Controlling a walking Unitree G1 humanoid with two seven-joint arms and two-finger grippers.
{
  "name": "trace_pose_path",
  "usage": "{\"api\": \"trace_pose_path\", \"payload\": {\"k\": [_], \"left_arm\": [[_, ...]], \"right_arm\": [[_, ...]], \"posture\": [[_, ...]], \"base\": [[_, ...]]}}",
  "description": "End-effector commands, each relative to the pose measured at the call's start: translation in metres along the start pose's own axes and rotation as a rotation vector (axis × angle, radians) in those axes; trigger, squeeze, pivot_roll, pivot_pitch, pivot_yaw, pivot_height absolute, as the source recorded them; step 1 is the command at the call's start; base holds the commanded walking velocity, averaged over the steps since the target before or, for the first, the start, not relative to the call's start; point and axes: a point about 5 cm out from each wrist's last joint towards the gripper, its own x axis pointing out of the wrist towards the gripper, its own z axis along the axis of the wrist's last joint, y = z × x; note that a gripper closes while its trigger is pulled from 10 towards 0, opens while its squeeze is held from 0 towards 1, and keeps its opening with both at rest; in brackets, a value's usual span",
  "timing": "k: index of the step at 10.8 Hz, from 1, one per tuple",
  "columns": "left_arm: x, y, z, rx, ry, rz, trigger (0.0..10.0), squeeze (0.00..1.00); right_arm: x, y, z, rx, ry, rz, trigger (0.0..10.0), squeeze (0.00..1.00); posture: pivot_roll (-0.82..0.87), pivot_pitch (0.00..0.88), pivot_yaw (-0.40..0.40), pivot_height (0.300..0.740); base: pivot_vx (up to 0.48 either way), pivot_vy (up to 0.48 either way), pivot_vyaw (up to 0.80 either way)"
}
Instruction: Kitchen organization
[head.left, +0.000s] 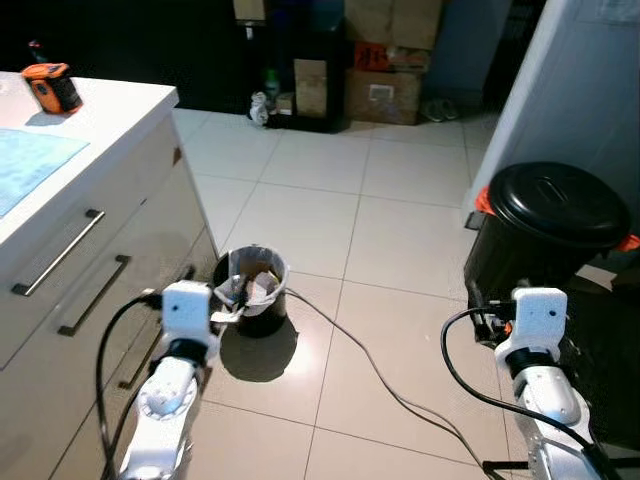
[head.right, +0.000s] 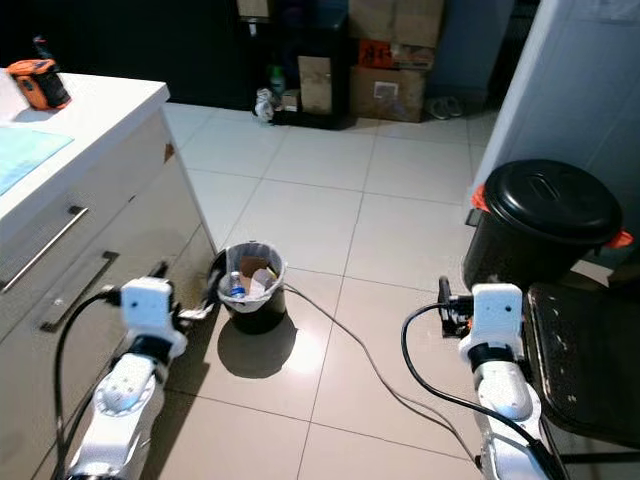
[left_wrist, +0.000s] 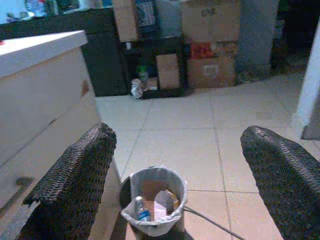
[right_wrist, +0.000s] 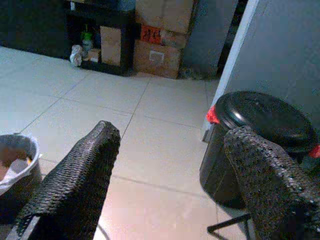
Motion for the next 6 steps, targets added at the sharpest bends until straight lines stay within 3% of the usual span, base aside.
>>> {"api": "trace_pose_path", "payload": {"k": [1, 3, 6], "left_arm": [[-0.008, 0.007, 0.001, -0.006, 0.0, 0.042, 10.0, 0.0], [-0.029, 0.013, -0.002, 0.018, 0.013, 0.062, 10.0, 0.0], [-0.022, 0.009, 0.004, 0.016, 0.01, 0.071, 10.0, 0.0]], "right_arm": [[0.002, 0.006, 0.003, 0.016, 0.004, 0.027, 10.0, 0.0], [-0.005, 0.003, 0.0, 0.036, 0.009, 0.0, 10.0, 0.0], [-0.007, 0.002, -0.001, 0.037, 0.018, -0.012, 10.0, 0.0]], "posture": [[-0.06, 0.0, 0.021, 0.74], [-0.06, 0.0, 0.013, 0.74], [-0.06, 0.0, 0.01, 0.74]], "base": [[0.0, 0.0, 0.0], [0.0, 0.0, 0.0], [0.0, 0.0, 0.0]]}}
